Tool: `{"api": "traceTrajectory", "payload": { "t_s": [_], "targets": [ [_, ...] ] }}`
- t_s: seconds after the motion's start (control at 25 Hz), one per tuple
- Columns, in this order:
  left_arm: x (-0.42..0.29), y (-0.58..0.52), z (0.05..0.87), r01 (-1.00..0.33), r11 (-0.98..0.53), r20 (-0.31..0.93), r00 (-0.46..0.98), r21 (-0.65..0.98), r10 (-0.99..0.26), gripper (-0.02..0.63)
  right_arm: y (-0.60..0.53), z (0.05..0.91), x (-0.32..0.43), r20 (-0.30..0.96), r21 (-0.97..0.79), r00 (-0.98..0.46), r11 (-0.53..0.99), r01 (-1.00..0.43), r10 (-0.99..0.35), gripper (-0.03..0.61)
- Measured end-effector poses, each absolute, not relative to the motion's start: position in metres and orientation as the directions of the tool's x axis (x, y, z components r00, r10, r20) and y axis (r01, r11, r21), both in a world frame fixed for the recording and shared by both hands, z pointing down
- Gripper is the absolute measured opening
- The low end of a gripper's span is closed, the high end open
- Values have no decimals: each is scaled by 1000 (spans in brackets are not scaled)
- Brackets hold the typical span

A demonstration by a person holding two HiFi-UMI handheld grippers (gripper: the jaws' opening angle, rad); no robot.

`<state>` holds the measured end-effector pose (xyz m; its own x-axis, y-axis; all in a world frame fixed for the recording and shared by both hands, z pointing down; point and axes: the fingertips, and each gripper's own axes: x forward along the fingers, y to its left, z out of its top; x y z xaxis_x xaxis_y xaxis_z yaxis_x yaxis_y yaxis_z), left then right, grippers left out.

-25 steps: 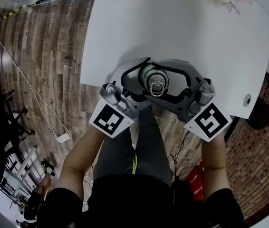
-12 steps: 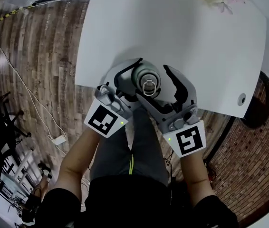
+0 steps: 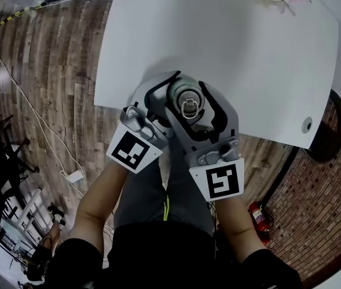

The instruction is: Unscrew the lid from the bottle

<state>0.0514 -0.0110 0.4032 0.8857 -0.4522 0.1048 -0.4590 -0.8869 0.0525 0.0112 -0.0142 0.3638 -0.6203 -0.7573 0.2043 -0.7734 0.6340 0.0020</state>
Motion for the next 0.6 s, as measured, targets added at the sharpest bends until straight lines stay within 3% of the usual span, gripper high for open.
{"api": "traceTrajectory", "payload": {
  "t_s": [0.36, 0.6],
  "targets": [
    [52, -11, 401, -460, -887, 97, 886, 52, -453, 356, -9, 366, 9, 250, -4, -721, 744, -668, -646, 268],
    [51, -11, 403, -457, -888, 105, 887, 62, -449, 356, -3, 367, 2, 279, 54, -854, 895, -442, -439, 268]
  ]
}}
